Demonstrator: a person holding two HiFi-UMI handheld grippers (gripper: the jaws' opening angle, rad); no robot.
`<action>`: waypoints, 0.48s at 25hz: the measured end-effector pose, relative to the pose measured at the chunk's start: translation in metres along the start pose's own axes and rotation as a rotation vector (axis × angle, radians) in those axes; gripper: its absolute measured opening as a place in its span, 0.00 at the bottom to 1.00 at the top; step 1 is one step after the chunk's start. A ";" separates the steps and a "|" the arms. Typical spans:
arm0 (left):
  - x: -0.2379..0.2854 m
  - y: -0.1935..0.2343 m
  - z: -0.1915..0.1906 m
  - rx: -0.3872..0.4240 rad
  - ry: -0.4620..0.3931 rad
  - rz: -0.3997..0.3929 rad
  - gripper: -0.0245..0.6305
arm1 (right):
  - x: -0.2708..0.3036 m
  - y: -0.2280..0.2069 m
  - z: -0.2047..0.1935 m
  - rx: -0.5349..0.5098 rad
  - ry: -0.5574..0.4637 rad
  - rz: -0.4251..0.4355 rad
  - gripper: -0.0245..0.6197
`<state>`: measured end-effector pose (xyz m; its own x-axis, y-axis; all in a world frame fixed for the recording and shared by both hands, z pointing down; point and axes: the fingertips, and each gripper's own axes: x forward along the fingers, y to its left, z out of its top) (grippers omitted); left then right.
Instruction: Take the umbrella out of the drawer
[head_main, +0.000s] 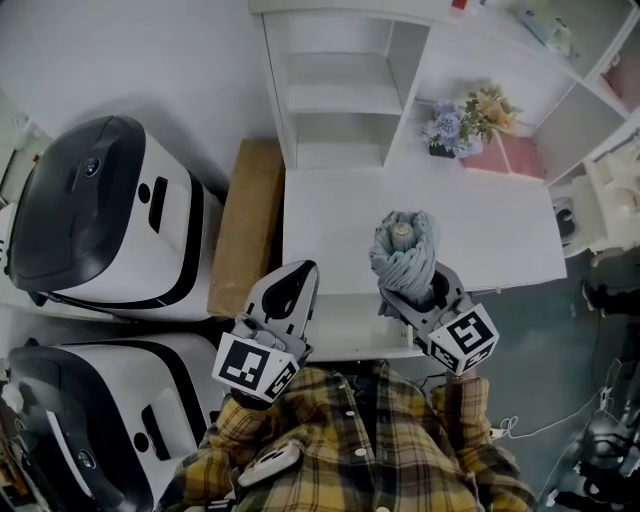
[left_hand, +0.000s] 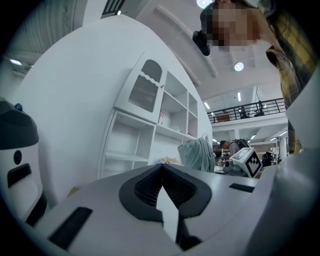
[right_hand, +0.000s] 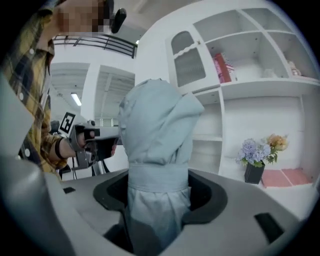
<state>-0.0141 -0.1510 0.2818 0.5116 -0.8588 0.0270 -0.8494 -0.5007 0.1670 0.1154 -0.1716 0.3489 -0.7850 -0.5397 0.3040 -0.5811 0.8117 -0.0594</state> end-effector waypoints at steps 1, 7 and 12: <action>0.002 -0.002 0.000 -0.001 0.000 -0.007 0.07 | -0.005 -0.003 0.005 0.025 -0.025 -0.013 0.50; 0.011 -0.010 0.001 -0.009 0.000 -0.039 0.07 | -0.029 -0.013 0.033 0.140 -0.169 -0.047 0.50; 0.019 -0.020 -0.003 -0.019 0.009 -0.071 0.07 | -0.045 -0.019 0.042 0.185 -0.224 -0.067 0.50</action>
<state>0.0130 -0.1568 0.2815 0.5720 -0.8199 0.0232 -0.8080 -0.5584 0.1879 0.1531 -0.1721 0.2966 -0.7598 -0.6430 0.0965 -0.6459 0.7296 -0.2247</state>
